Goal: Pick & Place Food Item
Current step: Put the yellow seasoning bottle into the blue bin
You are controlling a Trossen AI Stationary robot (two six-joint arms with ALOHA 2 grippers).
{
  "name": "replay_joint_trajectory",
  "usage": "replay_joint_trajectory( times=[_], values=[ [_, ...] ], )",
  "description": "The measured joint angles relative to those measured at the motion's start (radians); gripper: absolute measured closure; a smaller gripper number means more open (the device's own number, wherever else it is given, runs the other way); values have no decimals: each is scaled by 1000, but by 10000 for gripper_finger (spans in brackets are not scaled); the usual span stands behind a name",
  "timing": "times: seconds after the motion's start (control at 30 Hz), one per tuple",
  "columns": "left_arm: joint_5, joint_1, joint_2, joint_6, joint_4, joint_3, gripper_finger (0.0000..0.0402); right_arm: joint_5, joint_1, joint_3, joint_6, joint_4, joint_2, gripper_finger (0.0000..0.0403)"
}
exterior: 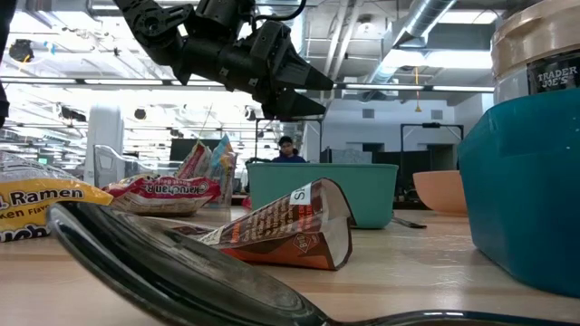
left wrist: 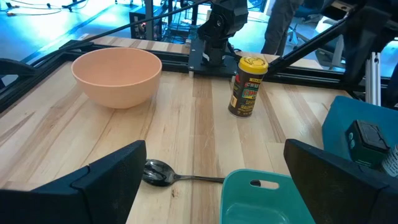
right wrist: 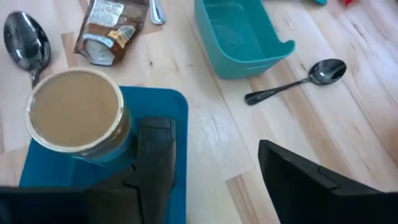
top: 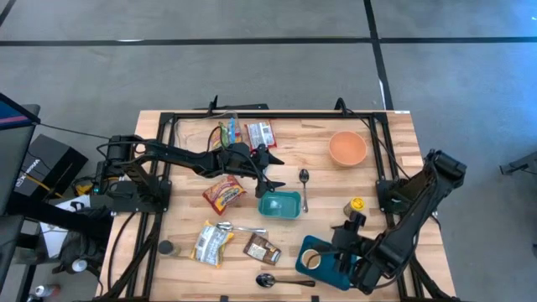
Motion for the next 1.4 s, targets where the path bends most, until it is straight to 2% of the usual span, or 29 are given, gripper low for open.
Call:
replay_joint_trajectory(
  times=[0.47,0.8,1.2,1.4],
  values=[
    [0,0,0,0,0,0,27,48,-24,-42,-11,-14,-85,244],
    [0,0,0,0,0,0,27,48,-84,-121,-143,38,-147,305],
    [0,0,0,0,0,0,27,102,-130,-219,-142,21,-292,316],
    [0,0,0,0,0,0,27,91,-128,-264,-98,8,-362,316]
  ],
)
